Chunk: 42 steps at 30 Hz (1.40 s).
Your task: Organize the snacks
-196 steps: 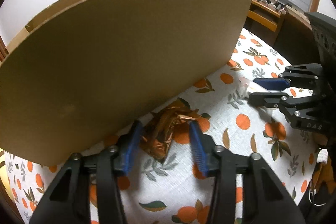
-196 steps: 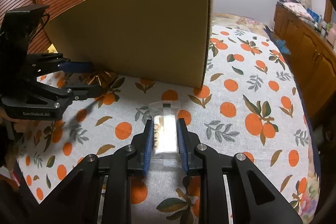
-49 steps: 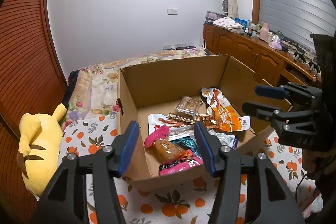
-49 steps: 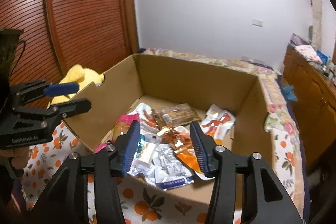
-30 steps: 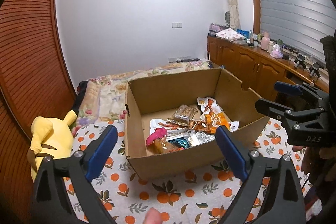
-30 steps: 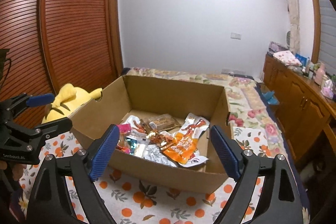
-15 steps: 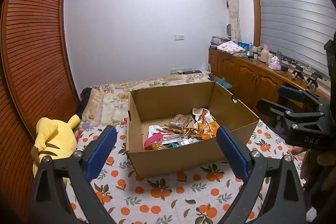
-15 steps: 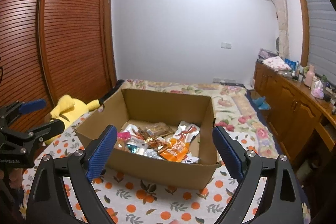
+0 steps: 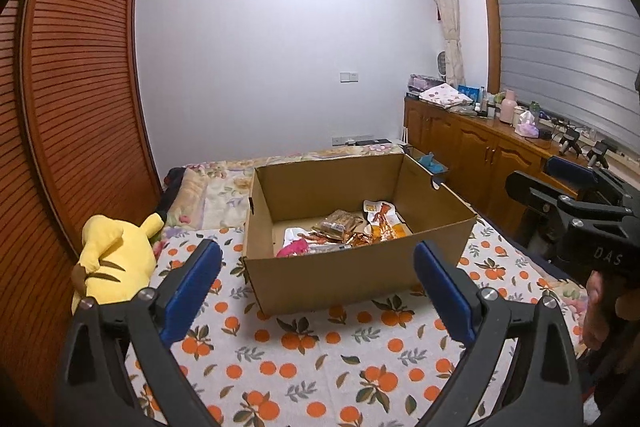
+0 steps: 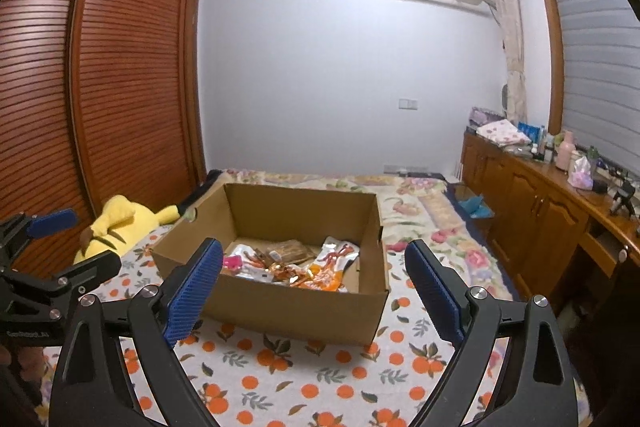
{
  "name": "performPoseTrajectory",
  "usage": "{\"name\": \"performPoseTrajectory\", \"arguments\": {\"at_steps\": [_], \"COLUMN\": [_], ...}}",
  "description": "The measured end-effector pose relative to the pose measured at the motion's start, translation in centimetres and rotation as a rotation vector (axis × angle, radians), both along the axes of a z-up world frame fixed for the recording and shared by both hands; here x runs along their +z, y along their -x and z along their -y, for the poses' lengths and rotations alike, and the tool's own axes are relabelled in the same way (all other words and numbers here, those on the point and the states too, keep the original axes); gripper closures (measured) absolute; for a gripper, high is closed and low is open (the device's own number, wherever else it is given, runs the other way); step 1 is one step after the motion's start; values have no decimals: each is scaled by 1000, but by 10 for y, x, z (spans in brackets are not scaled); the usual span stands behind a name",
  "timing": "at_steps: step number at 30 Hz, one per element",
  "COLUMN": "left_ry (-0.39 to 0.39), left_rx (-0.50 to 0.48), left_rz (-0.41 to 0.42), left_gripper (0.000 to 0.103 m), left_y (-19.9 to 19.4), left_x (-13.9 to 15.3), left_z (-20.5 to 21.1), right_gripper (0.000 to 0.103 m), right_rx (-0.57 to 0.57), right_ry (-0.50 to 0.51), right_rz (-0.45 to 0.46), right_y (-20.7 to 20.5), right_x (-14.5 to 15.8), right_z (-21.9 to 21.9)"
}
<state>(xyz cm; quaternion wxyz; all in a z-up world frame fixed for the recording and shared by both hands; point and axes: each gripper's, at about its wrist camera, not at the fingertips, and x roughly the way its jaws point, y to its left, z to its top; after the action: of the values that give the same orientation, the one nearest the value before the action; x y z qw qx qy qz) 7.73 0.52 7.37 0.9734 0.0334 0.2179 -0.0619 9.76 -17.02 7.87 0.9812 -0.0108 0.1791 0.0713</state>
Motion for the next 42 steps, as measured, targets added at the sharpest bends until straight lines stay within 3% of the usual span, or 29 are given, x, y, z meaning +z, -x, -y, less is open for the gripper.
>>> {"name": "performPoseTrajectory", "arguments": {"at_steps": [11,42], "left_ry": [-3,20], "left_rx": [35,59], "left_rz": [3,-11], "left_gripper": [5,5], "left_y": [21,24], "left_x": [-12,-18], "left_z": [-5,-19], "right_gripper": [9,9], "right_rx": [-20,-3], "right_ry": [7,0], "right_rz": [18,4], "right_y": [28,35], "right_x": [-7,-15], "right_z": [2,-3]}}
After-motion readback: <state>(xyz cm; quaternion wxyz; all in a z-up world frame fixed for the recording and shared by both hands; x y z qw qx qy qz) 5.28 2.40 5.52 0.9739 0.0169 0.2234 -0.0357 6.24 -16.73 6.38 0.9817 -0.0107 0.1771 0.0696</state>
